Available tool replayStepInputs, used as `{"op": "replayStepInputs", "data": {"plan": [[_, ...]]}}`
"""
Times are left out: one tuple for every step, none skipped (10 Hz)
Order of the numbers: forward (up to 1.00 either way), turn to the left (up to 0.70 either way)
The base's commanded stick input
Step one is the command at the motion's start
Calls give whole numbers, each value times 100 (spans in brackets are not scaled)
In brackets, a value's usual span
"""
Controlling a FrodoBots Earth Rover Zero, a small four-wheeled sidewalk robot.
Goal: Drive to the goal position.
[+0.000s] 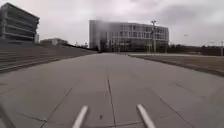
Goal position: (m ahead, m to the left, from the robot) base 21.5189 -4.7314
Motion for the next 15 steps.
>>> {"op": "replayStepInputs", "data": {"plan": [[100, -27], [100, -27], [100, -27], [100, -20], [100, -1], [100, 0], [100, 0], [100, 0], [100, 0], [100, 0], [100, 0], [100, 19], [100, 27], [100, 27], [100, 27]]}}
